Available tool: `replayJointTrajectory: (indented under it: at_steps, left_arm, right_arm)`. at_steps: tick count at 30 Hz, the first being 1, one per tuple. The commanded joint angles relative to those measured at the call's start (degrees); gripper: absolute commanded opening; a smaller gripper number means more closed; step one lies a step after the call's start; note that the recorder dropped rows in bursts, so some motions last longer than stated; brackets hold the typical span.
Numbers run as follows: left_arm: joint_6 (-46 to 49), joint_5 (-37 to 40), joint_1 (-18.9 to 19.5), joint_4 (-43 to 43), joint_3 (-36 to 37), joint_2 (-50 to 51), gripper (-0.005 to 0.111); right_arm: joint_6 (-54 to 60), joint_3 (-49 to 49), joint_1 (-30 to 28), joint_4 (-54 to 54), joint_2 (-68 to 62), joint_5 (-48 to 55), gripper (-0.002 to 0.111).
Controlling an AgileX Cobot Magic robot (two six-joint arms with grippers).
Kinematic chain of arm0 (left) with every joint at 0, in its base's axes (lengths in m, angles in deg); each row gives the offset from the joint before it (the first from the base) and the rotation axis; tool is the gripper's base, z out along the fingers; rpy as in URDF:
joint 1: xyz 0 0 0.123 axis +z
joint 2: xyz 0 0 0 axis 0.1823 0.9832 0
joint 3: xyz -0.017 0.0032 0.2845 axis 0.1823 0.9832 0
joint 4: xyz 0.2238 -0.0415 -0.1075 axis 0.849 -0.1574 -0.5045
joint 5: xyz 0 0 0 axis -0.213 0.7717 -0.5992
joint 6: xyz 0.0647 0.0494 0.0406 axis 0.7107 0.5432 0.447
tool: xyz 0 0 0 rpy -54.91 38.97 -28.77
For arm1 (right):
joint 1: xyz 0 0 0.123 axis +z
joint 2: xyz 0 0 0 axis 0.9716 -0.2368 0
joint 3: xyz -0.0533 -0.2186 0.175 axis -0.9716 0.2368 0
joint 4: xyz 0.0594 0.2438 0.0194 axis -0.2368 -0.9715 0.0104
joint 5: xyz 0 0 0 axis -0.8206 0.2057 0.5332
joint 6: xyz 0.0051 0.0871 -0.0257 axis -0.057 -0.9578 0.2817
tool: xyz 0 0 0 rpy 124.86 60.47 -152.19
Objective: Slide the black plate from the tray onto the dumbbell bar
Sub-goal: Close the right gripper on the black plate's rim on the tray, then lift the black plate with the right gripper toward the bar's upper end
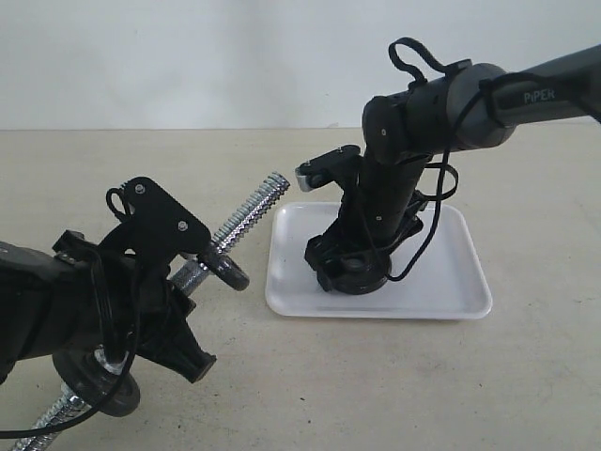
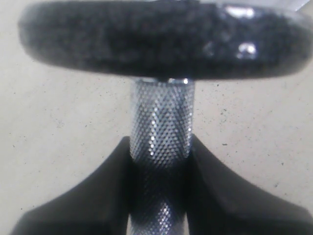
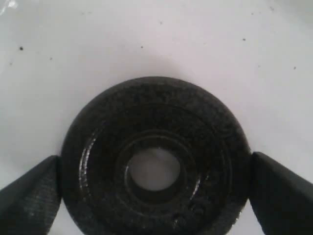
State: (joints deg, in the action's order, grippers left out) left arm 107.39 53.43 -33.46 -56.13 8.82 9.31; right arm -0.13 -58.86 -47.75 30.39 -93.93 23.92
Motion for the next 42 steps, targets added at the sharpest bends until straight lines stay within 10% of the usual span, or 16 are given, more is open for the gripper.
replayJointTrajectory:
  at_steps: [1,42]
  left_arm:
    - [-0.40,-1.57,0.02,3.52,-1.95,-2.59,0.004]
    - [1.03,-1.80,0.02,4.36,-1.95,1.99,0.004]
  right_arm:
    - [-1.57,1.59,-0.03,2.34,-2.48,5.45,0.001]
    - [-3.90,1.39,-0.03,2.30,20.52,13.16,0.000]
